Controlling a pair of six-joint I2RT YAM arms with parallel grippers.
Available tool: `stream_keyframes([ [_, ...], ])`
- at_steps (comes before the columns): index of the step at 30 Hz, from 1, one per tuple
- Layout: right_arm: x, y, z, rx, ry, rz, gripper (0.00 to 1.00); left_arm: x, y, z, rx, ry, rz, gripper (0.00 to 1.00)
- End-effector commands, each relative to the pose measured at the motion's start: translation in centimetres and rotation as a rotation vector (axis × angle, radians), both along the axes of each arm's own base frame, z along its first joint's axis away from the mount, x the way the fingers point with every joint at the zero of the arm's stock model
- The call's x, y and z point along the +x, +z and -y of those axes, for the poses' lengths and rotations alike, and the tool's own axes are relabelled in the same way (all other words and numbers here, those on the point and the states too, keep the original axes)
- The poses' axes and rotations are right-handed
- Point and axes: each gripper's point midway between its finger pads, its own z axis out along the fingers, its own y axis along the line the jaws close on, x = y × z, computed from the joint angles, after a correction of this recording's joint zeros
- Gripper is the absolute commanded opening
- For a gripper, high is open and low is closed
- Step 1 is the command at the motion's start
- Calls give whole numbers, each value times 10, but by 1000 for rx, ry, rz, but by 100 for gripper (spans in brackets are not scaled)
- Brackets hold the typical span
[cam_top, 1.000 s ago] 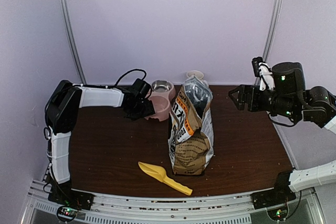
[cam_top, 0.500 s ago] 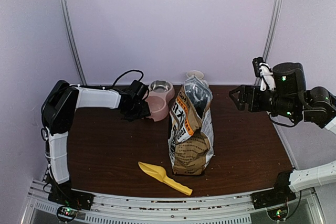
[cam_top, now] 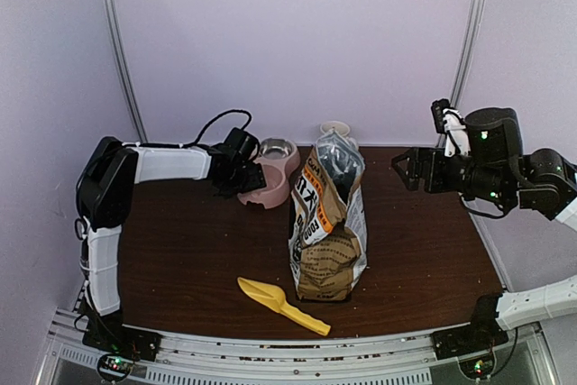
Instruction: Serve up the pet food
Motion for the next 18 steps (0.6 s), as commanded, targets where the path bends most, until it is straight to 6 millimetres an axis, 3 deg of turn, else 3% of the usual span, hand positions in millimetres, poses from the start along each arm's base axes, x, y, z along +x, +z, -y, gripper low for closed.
stream_keyframes([
  [1,1,3,4,6,-20,-3,92,0,-21,-8,28,11,-51,77],
  [10,1,2,4,5,-23,-5,92,-6,-30,-29,105,51,-64,63],
  [18,2,1,0,8,-15,-11,92,-21,-24,-63,136,109,-53,54],
])
